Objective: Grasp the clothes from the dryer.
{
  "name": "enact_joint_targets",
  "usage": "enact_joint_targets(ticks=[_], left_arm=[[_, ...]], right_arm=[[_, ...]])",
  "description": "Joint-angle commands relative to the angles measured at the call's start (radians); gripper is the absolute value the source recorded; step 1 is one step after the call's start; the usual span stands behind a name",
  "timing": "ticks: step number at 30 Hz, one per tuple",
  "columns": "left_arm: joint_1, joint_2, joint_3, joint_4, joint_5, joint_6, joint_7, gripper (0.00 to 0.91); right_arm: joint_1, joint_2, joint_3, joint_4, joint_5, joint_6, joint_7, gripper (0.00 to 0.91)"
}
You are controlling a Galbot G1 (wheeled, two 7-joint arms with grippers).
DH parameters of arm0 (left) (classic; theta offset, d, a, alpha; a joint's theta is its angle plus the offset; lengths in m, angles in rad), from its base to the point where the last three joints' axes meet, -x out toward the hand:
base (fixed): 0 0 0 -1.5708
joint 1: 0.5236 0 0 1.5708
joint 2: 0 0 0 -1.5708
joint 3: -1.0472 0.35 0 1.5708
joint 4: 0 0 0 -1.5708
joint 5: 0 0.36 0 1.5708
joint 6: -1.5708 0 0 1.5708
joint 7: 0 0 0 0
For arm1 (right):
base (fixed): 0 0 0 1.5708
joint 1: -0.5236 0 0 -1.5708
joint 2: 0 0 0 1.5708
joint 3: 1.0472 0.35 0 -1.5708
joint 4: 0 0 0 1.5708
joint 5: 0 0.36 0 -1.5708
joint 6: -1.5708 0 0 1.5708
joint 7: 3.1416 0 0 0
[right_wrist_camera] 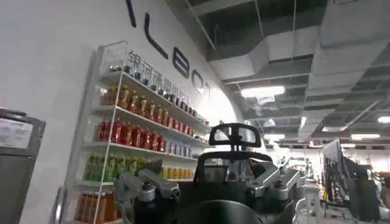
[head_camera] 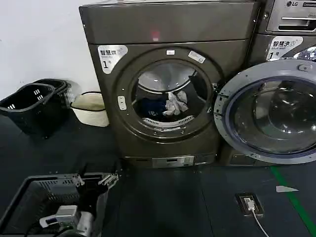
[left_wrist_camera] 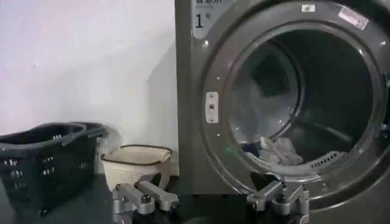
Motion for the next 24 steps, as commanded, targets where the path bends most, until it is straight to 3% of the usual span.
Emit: enact_joint_targets(ticks=[1,24], left_arm=[[-0.001,-0.004,0.0,0.001,-0.004,0.016,0.005,0.907],[-0.013,-0.015,-0.005,0.003,-0.008,0.02,0.022,0.907]], right_arm=[[0.001,0.0,0.001,0.0,0.003,0.002,-0.001,0.907],[0.011,0.004,0.005,-0.01,0.001,0.004,-0.01,0.907]])
